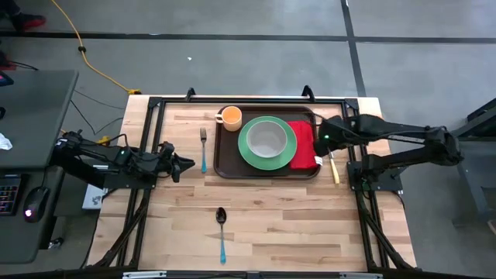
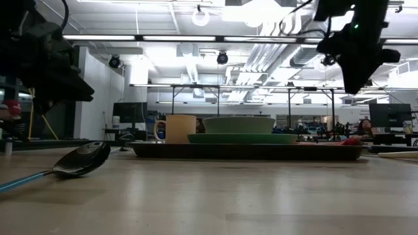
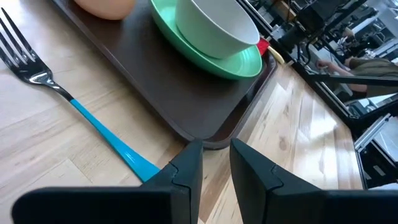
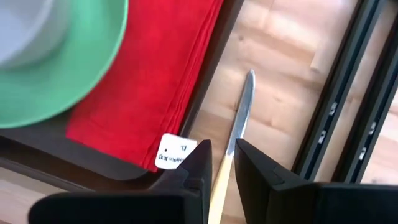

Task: Set up tray
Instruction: Put the blue fork on top of the red table napkin on the brown tray

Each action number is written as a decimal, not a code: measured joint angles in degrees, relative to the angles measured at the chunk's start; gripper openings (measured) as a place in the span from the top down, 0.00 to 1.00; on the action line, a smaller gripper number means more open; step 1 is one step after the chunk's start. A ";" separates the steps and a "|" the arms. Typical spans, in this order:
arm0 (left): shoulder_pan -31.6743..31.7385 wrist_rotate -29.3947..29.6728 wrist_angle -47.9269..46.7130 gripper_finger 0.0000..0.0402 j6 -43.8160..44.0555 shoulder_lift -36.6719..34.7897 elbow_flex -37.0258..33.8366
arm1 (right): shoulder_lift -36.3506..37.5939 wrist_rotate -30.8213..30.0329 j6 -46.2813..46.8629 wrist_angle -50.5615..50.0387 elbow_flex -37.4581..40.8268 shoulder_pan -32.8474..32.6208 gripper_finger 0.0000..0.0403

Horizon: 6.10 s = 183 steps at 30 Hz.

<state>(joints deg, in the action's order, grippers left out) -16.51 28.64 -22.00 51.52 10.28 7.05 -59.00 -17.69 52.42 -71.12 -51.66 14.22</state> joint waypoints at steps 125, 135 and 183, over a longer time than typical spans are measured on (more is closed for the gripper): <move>32.81 -18.37 6.77 0.72 -9.21 50.16 21.22 | 45.61 -0.55 -2.56 49.93 35.45 0.00 0.92; 37.90 -23.37 -5.72 0.72 -5.89 57.85 28.80 | 45.61 -0.31 -2.60 47.70 35.45 0.00 0.92; 39.01 -26.28 -6.19 0.72 -3.70 64.19 31.48 | 45.63 6.14 -24.41 50.33 35.47 0.00 0.92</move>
<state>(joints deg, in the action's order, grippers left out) 22.50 2.37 -28.19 47.82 74.48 38.53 -13.37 -11.55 28.01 -20.80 -16.19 14.22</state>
